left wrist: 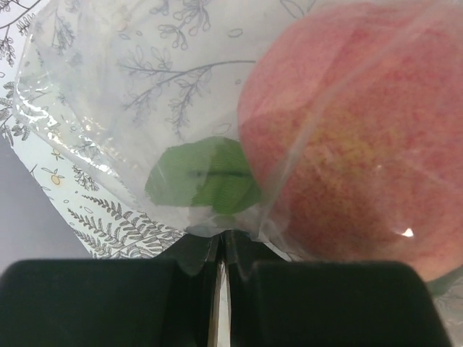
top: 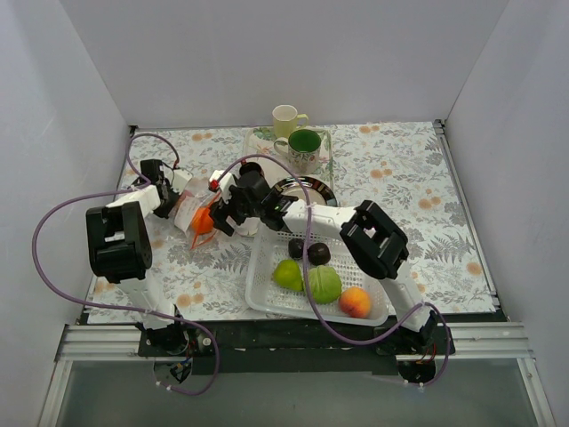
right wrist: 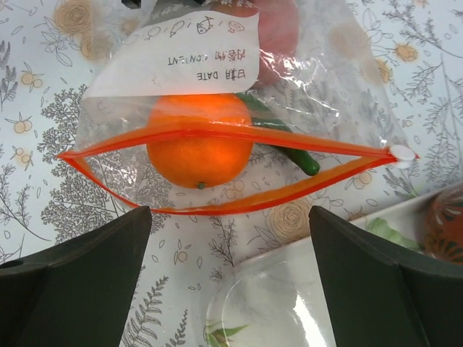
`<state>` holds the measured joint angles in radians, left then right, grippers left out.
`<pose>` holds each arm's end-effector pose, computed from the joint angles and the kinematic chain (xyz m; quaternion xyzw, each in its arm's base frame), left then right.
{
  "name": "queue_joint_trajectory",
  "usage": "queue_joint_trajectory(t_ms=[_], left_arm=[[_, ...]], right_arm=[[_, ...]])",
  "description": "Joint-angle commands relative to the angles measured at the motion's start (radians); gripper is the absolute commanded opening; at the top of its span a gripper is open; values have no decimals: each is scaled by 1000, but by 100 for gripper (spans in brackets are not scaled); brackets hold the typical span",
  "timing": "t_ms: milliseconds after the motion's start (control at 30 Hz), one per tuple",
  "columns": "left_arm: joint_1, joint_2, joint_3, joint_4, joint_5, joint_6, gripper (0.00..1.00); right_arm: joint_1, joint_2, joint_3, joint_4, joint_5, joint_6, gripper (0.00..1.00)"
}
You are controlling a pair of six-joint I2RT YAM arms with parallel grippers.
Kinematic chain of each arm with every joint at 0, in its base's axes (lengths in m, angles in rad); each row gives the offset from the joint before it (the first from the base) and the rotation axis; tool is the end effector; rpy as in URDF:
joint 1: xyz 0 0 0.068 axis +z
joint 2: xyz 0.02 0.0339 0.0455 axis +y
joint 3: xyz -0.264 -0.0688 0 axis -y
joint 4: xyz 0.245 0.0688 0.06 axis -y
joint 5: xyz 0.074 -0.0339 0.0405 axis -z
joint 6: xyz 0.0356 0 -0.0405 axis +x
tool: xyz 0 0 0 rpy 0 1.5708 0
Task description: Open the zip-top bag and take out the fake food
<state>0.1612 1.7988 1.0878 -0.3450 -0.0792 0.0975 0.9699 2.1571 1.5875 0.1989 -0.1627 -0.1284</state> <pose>0.3533 0.0603 0.1609 -0.0408 0.9655 0.0708 0.2473 0.2816 0.4210 0.2123 -0.4685 0.6777 0.2911 0.4863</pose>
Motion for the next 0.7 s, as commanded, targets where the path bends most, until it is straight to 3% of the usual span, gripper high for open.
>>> queue_joint_trajectory(t_ms=[0,300,667], left_arm=[[-14,-52,21,-61,15,-24,0],[-43,-67,93,-251,127,-146,0],[-75,-101,35,-259,127,-148,0]], right_arm=[[0,47,28,96,-69,47,98],[0,113,83,73,-78,85,98],[0,205,155,109,-95,121,98]])
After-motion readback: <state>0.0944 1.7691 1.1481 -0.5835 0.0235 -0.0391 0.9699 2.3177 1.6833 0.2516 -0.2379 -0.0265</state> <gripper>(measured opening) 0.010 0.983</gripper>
